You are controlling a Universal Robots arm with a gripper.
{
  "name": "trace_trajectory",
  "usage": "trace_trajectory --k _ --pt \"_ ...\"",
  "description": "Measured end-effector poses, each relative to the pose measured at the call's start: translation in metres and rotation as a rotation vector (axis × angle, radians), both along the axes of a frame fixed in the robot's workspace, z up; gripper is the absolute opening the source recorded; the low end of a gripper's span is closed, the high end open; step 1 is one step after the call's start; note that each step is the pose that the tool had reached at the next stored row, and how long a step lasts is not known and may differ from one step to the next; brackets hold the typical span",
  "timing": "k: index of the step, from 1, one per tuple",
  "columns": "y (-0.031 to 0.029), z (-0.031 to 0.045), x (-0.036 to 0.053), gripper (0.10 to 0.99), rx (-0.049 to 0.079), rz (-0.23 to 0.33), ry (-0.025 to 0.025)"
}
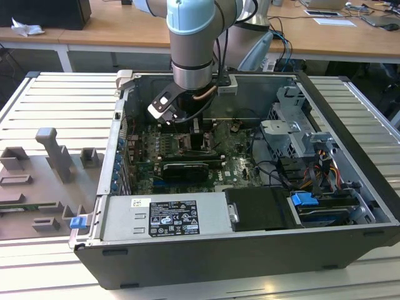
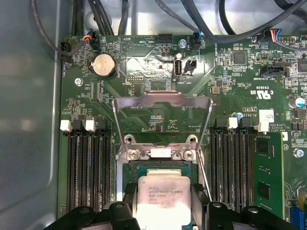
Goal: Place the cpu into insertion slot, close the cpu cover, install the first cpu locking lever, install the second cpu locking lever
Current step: 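Place the cpu into insertion slot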
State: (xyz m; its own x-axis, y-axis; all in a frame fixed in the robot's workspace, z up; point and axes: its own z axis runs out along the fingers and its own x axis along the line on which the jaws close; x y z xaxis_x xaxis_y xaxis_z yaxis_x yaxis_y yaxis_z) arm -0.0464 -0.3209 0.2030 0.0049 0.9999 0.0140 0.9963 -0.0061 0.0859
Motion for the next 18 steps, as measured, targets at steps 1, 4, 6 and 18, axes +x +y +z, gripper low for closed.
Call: trace_trajectory --k 1,4,6,18 --pt "0.0001 -0.0001 0.0001 0.537 0.000 0.000 0.0000" --pt "0.0002 -0.0006 0.0000 0.612 0.000 0.000 0.0001" --pt "0.0003 -0.0007 0.0000 0.612 0.000 0.000 0.0000" --pt "0.0003 0.0006 0.0000 0.525 0.000 0.002 0.0000"
